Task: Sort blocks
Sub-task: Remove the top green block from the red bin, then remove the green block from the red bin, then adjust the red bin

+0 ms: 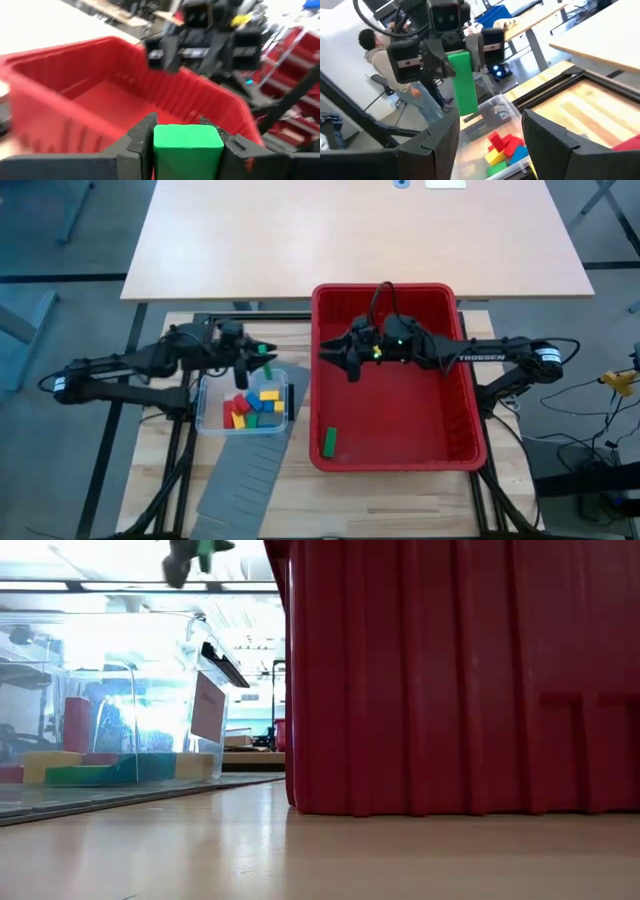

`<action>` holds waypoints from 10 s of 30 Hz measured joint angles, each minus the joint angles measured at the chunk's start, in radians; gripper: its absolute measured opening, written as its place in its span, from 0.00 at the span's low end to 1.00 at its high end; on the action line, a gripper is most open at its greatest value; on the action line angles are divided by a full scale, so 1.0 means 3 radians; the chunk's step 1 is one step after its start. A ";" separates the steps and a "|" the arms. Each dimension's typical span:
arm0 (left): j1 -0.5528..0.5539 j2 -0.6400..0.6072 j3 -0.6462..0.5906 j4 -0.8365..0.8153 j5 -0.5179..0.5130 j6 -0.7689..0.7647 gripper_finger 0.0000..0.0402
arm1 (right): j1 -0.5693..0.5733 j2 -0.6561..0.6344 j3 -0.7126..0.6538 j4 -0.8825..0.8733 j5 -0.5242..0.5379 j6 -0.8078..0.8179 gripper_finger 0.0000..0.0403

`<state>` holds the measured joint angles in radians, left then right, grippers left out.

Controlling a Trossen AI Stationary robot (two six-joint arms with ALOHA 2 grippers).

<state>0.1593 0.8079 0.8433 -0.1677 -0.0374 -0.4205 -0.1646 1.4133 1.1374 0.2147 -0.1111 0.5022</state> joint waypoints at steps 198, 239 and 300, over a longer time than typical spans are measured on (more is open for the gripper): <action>-0.0001 0.0641 -0.0003 0.0944 0.0414 -0.0103 0.68 | 0.0495 -0.0062 -0.0205 -0.0131 0.0461 -0.0097 0.28; 0.0039 0.1247 -0.0005 0.2164 0.0648 -0.0058 0.27 | 0.0356 0.0054 -0.0206 0.0383 0.0519 -0.0065 0.36; 0.0048 -0.0518 -0.0025 -0.1245 0.0163 0.0739 0.00 | -0.0088 -0.1355 -0.0205 -0.1258 0.1617 -0.1326 0.00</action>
<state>0.1738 0.6524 0.8356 -0.5412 0.0116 -0.1989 -0.1909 1.0069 1.0760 -0.1626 0.3739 0.1045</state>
